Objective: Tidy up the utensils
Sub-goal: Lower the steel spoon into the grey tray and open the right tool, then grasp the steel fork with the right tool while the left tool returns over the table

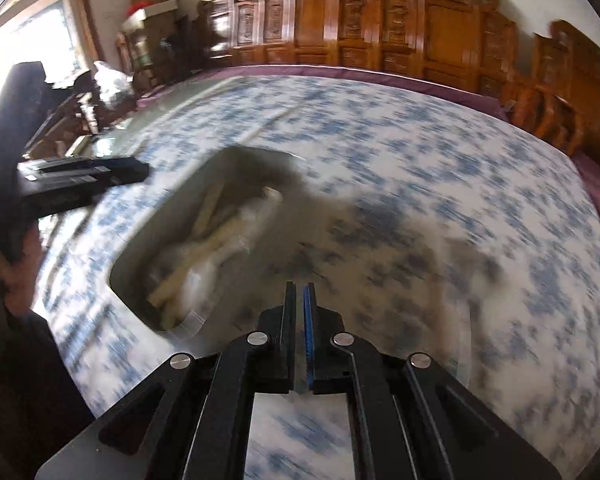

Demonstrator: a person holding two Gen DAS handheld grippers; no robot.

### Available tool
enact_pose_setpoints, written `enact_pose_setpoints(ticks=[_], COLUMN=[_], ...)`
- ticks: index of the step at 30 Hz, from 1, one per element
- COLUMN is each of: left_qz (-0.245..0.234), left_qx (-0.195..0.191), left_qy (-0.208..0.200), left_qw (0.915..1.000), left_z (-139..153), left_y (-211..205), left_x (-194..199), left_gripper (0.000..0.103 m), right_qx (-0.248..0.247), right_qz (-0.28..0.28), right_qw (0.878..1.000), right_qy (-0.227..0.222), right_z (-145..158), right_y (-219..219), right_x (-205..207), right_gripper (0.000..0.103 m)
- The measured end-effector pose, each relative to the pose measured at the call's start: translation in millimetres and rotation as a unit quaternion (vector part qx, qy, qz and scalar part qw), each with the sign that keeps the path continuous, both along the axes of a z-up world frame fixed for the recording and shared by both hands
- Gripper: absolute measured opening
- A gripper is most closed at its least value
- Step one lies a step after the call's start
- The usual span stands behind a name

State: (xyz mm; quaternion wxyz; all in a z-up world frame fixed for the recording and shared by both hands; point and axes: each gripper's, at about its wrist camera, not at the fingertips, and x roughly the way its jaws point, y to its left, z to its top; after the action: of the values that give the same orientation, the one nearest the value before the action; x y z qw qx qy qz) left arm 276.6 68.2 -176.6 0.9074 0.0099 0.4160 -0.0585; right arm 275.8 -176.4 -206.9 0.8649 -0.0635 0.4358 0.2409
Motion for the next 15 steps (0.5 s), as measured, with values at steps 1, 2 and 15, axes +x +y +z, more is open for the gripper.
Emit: enact_pose_setpoints(ticks=[1, 2, 15], left_qz=[-0.004, -0.009, -0.046], left_qx=[0.001, 0.001, 0.003], left_qy=[-0.003, -0.008, 0.005], left_qw=[1.0000, 0.9999, 0.9989], left_z=[3, 6, -4], left_y=[-5, -11, -63], left_x=[-2, -4, -24], left_gripper=[0.039, 0.046, 0.067], right_qx=[-0.007, -0.013, -0.028], right_qz=[-0.010, -0.020, -0.086], right_qw=[1.000, 1.000, 0.996], right_qy=[-0.001, 0.000, 0.014], right_z=[-1, -3, -33], right_y=[-12, -25, -101], right_x=[-2, -2, 12], right_gripper=[0.006, 0.007, 0.026])
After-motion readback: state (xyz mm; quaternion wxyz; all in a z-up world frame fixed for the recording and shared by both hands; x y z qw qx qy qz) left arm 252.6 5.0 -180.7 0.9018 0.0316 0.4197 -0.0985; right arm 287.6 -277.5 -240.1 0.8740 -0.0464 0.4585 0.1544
